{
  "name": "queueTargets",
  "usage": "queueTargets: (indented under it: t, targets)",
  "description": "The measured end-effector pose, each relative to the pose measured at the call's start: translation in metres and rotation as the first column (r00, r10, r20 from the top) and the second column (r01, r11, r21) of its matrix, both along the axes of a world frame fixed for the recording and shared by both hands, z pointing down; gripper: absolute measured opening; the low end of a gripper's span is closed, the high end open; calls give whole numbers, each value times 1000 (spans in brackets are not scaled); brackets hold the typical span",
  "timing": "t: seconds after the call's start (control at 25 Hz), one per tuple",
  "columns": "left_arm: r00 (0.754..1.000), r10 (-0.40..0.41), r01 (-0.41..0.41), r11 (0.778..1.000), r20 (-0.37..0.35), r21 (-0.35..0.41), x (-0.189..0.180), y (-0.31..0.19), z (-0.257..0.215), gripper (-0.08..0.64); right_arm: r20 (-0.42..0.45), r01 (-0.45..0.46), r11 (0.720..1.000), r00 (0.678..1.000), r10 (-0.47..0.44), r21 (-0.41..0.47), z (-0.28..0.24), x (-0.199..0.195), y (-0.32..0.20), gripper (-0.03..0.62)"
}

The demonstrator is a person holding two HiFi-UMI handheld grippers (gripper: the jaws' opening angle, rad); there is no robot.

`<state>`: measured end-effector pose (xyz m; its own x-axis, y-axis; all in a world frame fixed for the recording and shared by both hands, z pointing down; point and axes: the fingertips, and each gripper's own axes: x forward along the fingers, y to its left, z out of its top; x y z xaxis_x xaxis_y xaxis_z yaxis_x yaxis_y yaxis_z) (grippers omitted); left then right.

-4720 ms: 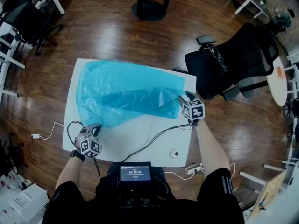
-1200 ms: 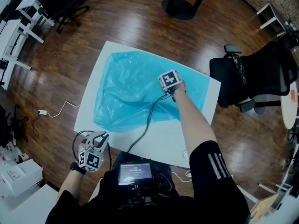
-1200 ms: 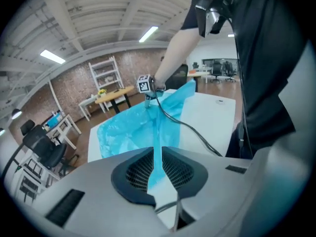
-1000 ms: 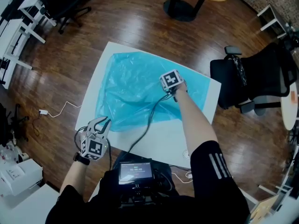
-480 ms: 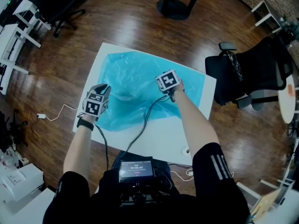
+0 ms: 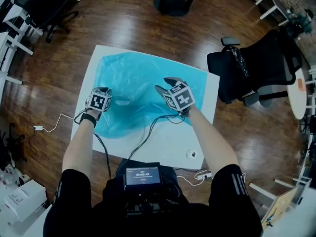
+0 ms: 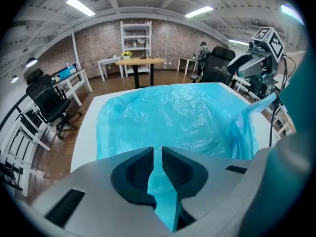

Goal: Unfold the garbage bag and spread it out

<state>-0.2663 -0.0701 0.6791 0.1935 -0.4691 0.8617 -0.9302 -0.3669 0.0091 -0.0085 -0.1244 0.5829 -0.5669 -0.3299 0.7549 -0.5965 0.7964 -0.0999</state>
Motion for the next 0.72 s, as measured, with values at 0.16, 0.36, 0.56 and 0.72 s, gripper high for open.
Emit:
queueTargets:
  t: [0.16,0.36,0.56,0.72]
  targets:
    - [1000,14,-14,1000,11,-25,0,1,11,61,56,-28,998,998,25,51,-36,23,29,245]
    - [1000,23,-22,999,18,-41,1,0,19,61,201,-46,998,978,51,-31,-60,36,94,244]
    - [999,31,-30,998,15,-46,2,-2,19,61,228,-41,977,970,89,-207,-22,33,150,244]
    - [999,37,-36,998,16,-45,2,-2,19,61,175,-75,954,976,130,-291,22,35,165,244]
